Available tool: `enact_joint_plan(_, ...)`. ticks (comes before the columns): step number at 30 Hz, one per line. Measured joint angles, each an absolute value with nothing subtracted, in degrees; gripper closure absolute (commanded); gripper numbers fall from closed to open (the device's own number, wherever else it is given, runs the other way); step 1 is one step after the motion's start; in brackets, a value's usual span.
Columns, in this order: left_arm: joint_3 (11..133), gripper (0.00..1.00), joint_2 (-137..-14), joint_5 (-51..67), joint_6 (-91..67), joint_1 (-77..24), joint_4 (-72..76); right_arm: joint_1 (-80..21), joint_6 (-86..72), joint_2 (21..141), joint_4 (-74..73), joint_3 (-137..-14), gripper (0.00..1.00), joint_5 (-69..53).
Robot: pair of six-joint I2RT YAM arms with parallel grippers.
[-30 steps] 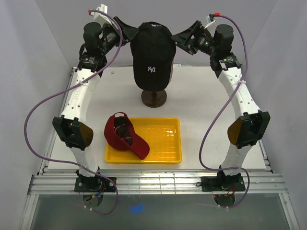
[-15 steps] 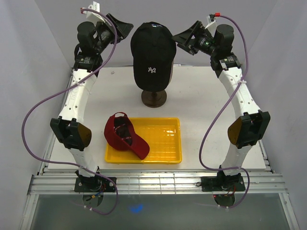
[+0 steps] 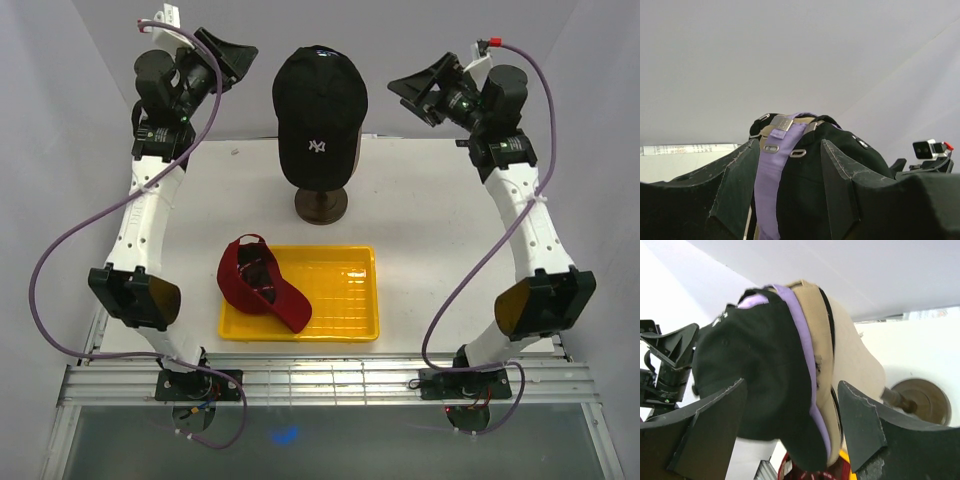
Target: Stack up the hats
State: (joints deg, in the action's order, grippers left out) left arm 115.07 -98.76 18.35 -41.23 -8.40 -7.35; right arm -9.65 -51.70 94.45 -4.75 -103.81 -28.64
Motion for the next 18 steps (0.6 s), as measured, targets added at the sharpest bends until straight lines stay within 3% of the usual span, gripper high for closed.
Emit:
enact_joint_plan(5, 109.47, 0.38, -91.42, 17.26, -42.11, -7.75, -8.93, -6.74, -48.36, 82.76, -8.69, -93.12, 0.23, -28.01)
enact_joint_plan(10, 102.52, 0.38, -81.65, 16.05, -43.11, -7.75, -12.38, -10.74, -40.01, 67.09, -15.9, -79.94, 0.24, -26.02)
enact_joint_plan(13, 97.38, 0.38, -75.55, 15.44, -43.92, -7.75, -14.5, -18.44, -35.53, 57.76, -21.1, -71.48, 0.25, -22.55)
enact_joint_plan(18, 92.58, 0.38, -69.38, 15.05, -44.45, -7.75, -18.13, -40.45, -33.17, 52.12, -25.28, -61.52, 0.26, -12.03)
